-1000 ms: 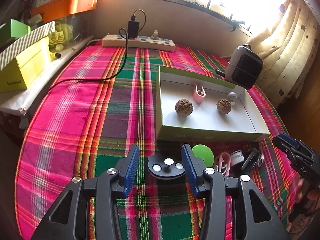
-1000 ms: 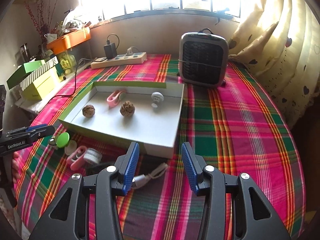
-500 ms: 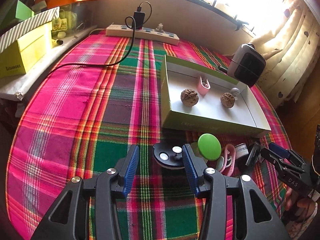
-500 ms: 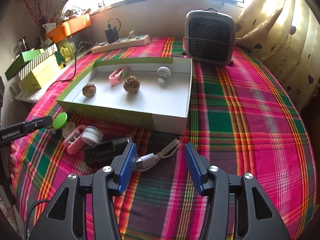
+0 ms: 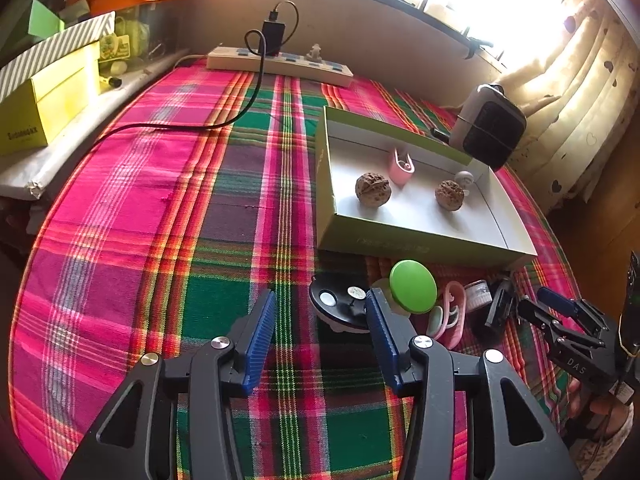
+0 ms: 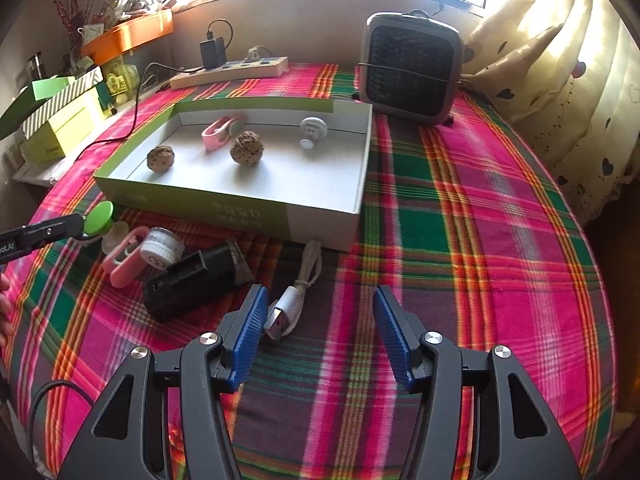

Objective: Organize objects
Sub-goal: 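Grasp the black dotted disc with the left gripper while the right grasps the white USB cable, then carry the black disc in the left gripper over the box while the right carries the cable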

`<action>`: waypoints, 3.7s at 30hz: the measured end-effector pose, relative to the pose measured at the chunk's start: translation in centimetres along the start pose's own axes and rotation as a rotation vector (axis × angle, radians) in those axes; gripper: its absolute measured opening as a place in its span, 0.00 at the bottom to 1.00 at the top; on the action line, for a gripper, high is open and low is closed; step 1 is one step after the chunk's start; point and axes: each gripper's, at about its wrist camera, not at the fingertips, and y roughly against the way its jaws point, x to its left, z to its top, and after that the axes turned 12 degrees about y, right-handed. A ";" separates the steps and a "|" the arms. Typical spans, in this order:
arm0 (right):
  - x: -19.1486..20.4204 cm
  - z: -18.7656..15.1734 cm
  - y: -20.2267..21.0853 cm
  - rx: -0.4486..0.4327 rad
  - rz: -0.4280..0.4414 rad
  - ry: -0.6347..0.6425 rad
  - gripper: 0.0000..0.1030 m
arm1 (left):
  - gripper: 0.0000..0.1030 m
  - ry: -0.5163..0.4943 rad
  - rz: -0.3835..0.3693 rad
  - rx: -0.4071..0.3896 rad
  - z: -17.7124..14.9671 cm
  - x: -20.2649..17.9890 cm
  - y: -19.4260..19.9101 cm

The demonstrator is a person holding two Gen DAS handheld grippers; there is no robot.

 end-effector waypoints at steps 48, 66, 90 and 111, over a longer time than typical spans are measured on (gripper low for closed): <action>0.1 0.1 -0.7 -0.006 0.020 0.007 0.16 | 0.27 0.064 -0.014 -0.005 0.4 0.3 -1.0; 0.1 0.1 -0.7 -0.006 0.020 0.010 0.16 | 0.27 0.053 0.004 -0.016 0.4 0.3 -0.9; 0.1 -0.1 0.1 -0.019 0.016 0.013 0.12 | 0.27 -0.048 0.049 -0.101 -0.2 -1.4 1.4; -0.2 0.1 2.5 -0.078 0.013 0.003 0.12 | 0.27 -0.089 0.040 -0.154 -0.6 -3.0 3.6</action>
